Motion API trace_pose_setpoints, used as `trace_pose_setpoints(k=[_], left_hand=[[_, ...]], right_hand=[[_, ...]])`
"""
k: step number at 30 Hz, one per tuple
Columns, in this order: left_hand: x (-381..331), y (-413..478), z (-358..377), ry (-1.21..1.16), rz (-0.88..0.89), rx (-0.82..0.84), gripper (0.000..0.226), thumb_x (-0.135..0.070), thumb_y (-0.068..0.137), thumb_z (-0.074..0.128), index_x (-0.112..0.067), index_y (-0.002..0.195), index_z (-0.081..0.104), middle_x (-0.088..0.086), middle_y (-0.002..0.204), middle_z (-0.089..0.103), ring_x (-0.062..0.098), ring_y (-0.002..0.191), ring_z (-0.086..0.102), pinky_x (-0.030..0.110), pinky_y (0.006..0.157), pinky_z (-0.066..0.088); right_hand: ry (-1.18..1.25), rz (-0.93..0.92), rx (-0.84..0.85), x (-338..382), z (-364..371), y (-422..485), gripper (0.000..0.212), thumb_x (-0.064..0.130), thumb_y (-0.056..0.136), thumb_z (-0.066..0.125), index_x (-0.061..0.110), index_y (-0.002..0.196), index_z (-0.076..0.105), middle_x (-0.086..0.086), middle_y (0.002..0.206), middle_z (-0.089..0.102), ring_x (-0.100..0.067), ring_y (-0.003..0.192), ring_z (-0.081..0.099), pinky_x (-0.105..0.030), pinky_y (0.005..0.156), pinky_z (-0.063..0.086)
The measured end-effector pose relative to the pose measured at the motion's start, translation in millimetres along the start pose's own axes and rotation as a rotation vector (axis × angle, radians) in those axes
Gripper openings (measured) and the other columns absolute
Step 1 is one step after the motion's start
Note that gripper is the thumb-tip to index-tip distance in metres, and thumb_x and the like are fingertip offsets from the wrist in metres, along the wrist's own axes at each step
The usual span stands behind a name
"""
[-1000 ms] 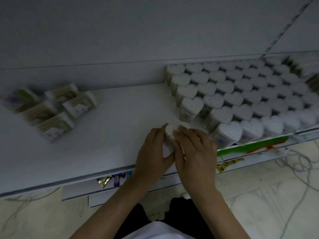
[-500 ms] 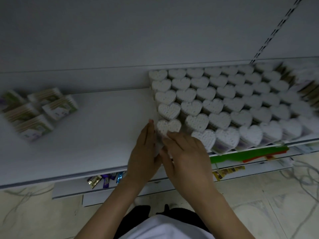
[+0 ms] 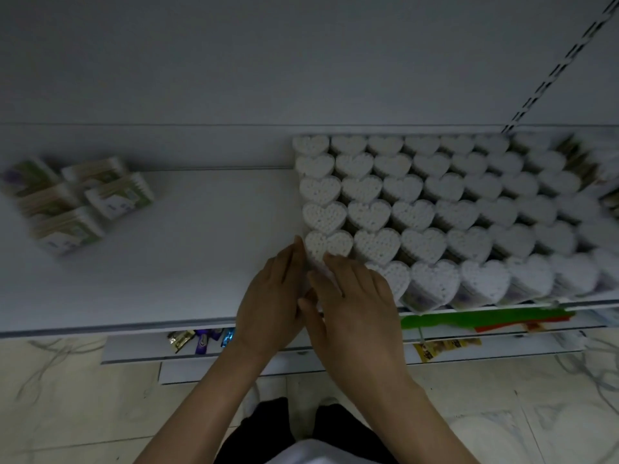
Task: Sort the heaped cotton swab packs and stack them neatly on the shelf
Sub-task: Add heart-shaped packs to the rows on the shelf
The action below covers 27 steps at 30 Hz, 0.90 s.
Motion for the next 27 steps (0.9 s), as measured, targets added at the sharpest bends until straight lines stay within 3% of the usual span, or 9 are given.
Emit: trace_pose_setpoints(k=[4,7,9,12,16,19,22,24,27], left_hand=[[1.5,0.5,1.0,-0.068,-0.036,-0.010,0.071,-0.035,0.089,0.044,0.002,0.146,0.022,0.025,0.136,0.048,0.022,0.120,0.046,0.039,0.096,0.037],[7.1,-2.5,-5.9,-0.238,-0.152,-0.053,0.066,-0.028,0.092,0.049,-0.015,0.148,0.016,0.011,0.146,0.038,0.019,0.128,0.042,0.037,0.107,0.038],[11.3,-4.8,-21.2,-0.446,-0.270,-0.164,0.060,-0.028,0.091,0.051,-0.029,0.147,0.027,-0.006,0.145,0.039,0.010,0.126,0.045,0.033,0.106,0.042],[25.5,-11.1,-64.9,-0.555,-0.310,-0.391,0.054,-0.029,0.095,0.049,-0.042,0.140,0.022,-0.018,0.145,0.036,0.000,0.122,0.047,0.021,0.100,0.043],[92.1,-37.6,-117.9,-0.481,-0.396,-0.504,0.055,-0.016,0.098,0.051,-0.028,0.146,0.027,-0.014,0.145,0.038,0.000,0.125,0.043,0.020,0.103,0.039],[151.9,-61.2,-156.6,-0.455,-0.474,-0.530,0.054,-0.014,0.097,0.052,-0.017,0.146,0.032,-0.020,0.135,0.041,-0.005,0.121,0.043,0.027,0.104,0.039],[194.8,-83.7,-192.2,-0.440,-0.465,-0.577,0.057,-0.011,0.096,0.054,-0.018,0.147,0.028,-0.027,0.132,0.037,-0.005,0.119,0.046,0.026,0.099,0.044],[214.8,-97.0,-209.2,-0.448,-0.451,-0.571,0.059,-0.015,0.096,0.054,-0.018,0.148,0.026,-0.031,0.134,0.033,-0.001,0.118,0.048,0.025,0.096,0.046],[231.2,-113.4,-227.2,-0.442,-0.397,-0.558,0.059,-0.023,0.092,0.052,-0.015,0.146,0.029,-0.027,0.135,0.036,0.002,0.115,0.052,0.024,0.092,0.048]], right_hand=[[0.062,-0.004,0.021,1.5,-1.6,-1.7,0.032,0.029,0.085,0.064,0.012,0.112,0.067,-0.012,0.126,0.060,-0.024,0.121,0.046,-0.034,0.100,0.031],[0.126,-0.039,0.051,11.2,-2.7,-0.5,0.032,0.027,0.087,0.063,0.012,0.114,0.066,-0.013,0.126,0.059,-0.027,0.123,0.048,-0.036,0.102,0.034],[0.156,-0.044,0.046,19.4,-4.7,0.5,0.032,0.027,0.087,0.061,0.013,0.115,0.064,-0.012,0.126,0.059,-0.027,0.121,0.049,-0.038,0.101,0.038],[0.201,-0.043,0.031,37.1,-0.8,9.6,0.036,0.031,0.090,0.054,0.014,0.121,0.060,-0.011,0.126,0.059,-0.025,0.118,0.049,-0.036,0.099,0.037],[0.294,-0.044,0.141,86.5,37.0,33.6,0.046,0.039,0.093,0.045,0.014,0.130,0.054,-0.008,0.130,0.057,-0.022,0.119,0.050,-0.031,0.100,0.035],[0.345,-0.087,0.176,139.2,66.7,63.2,0.051,0.039,0.093,0.044,0.013,0.136,0.048,-0.009,0.136,0.054,-0.024,0.122,0.051,-0.037,0.102,0.039],[0.301,-0.109,0.299,184.6,107.6,111.4,0.056,0.028,0.098,0.047,0.018,0.149,0.026,-0.007,0.155,0.028,-0.022,0.139,0.029,-0.038,0.112,0.024],[0.233,-0.112,0.290,202.4,138.1,147.1,0.065,0.011,0.095,0.049,0.018,0.151,0.018,-0.007,0.159,0.015,-0.021,0.144,0.017,-0.035,0.115,0.014],[0.035,-0.133,0.340,216.4,185.7,177.0,0.064,0.008,0.088,0.056,0.011,0.146,0.031,-0.014,0.152,0.031,-0.029,0.140,0.026,-0.039,0.110,0.024]])
Point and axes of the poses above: each hand's wrist, its own y-axis towards the middle knuckle, its own z-axis out of the palm, x = y × z, the point moved 6 cm from there along y, towards the middle knuckle
